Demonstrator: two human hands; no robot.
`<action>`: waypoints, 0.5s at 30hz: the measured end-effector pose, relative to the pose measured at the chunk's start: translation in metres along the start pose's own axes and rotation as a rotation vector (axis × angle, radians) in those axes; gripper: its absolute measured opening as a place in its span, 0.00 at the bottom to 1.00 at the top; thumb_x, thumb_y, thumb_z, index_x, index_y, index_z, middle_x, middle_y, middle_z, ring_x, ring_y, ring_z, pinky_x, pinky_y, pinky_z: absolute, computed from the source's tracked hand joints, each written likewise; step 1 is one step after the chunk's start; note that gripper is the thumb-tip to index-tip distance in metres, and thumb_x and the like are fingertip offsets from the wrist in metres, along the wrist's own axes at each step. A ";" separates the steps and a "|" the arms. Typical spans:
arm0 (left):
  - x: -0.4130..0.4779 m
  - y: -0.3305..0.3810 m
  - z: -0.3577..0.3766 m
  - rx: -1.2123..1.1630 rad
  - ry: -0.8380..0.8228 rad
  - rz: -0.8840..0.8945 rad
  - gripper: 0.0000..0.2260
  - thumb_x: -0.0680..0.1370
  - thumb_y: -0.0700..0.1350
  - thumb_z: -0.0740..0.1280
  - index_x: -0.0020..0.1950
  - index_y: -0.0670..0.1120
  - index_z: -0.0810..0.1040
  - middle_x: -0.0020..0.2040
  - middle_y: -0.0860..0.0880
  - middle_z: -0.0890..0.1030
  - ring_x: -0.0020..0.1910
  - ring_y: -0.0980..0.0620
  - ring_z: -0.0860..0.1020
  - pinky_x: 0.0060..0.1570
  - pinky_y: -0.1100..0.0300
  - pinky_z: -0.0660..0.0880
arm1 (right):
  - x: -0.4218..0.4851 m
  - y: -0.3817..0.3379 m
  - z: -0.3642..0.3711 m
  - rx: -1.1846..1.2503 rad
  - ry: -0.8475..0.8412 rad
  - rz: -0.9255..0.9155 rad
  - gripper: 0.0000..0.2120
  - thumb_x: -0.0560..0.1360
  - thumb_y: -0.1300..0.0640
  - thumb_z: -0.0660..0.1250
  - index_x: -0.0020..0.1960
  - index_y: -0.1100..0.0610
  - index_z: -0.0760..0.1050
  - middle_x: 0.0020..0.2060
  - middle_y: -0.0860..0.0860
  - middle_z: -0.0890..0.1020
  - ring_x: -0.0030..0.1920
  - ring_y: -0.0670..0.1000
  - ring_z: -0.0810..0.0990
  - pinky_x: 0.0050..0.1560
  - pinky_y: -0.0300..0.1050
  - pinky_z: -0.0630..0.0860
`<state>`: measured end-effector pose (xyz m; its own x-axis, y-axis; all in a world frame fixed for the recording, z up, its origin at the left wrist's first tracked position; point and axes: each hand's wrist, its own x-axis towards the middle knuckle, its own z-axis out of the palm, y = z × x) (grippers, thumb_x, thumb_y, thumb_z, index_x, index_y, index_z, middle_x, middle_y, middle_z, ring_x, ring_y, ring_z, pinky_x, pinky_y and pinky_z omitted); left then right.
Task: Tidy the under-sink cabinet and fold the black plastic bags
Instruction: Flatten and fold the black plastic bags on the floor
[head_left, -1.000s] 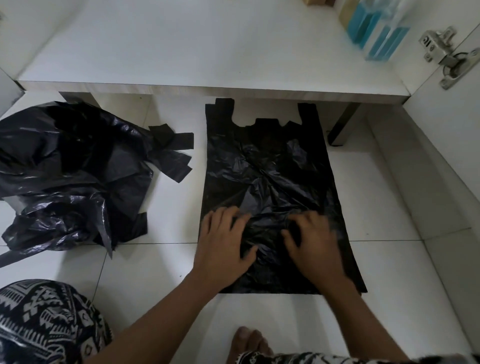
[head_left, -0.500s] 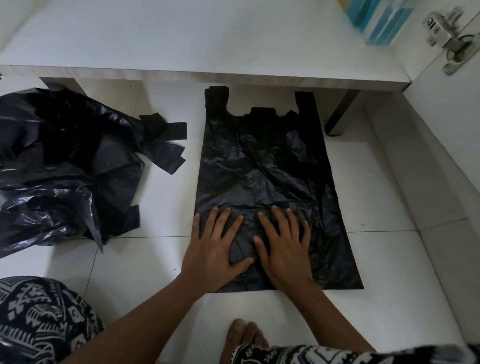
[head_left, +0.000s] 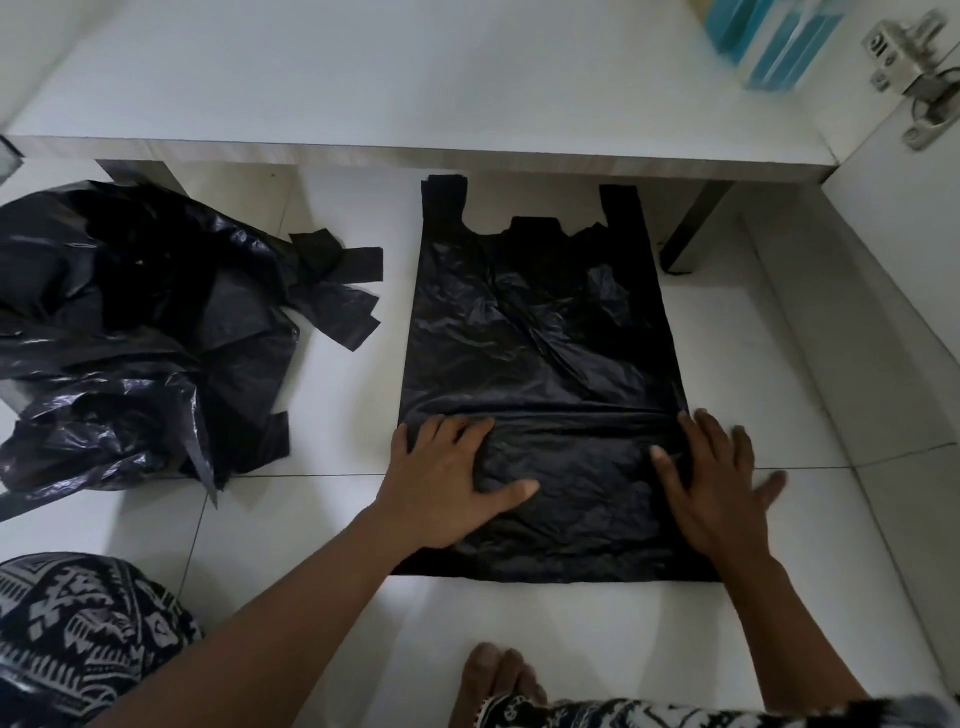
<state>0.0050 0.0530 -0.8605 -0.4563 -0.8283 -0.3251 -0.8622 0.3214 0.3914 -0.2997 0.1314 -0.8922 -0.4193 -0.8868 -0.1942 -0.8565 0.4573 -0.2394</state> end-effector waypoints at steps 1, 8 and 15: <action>0.004 0.004 -0.010 -0.026 -0.045 -0.027 0.45 0.69 0.81 0.47 0.80 0.58 0.53 0.80 0.52 0.59 0.79 0.49 0.54 0.77 0.40 0.45 | 0.001 -0.002 -0.003 0.026 0.027 0.008 0.35 0.75 0.28 0.41 0.78 0.42 0.54 0.79 0.45 0.55 0.79 0.53 0.46 0.71 0.74 0.40; 0.059 0.008 -0.014 0.112 0.435 0.050 0.22 0.79 0.60 0.56 0.66 0.51 0.76 0.64 0.49 0.75 0.64 0.47 0.69 0.65 0.46 0.62 | 0.027 -0.080 -0.022 0.062 0.393 -0.283 0.16 0.77 0.48 0.60 0.61 0.51 0.76 0.61 0.52 0.74 0.64 0.56 0.68 0.66 0.60 0.61; 0.085 -0.015 0.015 0.205 0.387 0.074 0.28 0.78 0.69 0.56 0.67 0.50 0.73 0.69 0.47 0.72 0.67 0.43 0.68 0.69 0.39 0.61 | 0.057 -0.132 0.027 -0.163 0.119 -0.535 0.17 0.78 0.47 0.51 0.59 0.50 0.73 0.54 0.51 0.73 0.56 0.56 0.71 0.51 0.54 0.66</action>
<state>-0.0245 -0.0153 -0.9070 -0.4364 -0.8978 0.0593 -0.8737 0.4386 0.2104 -0.2020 0.0225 -0.8974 0.0624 -0.9977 0.0247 -0.9903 -0.0650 -0.1229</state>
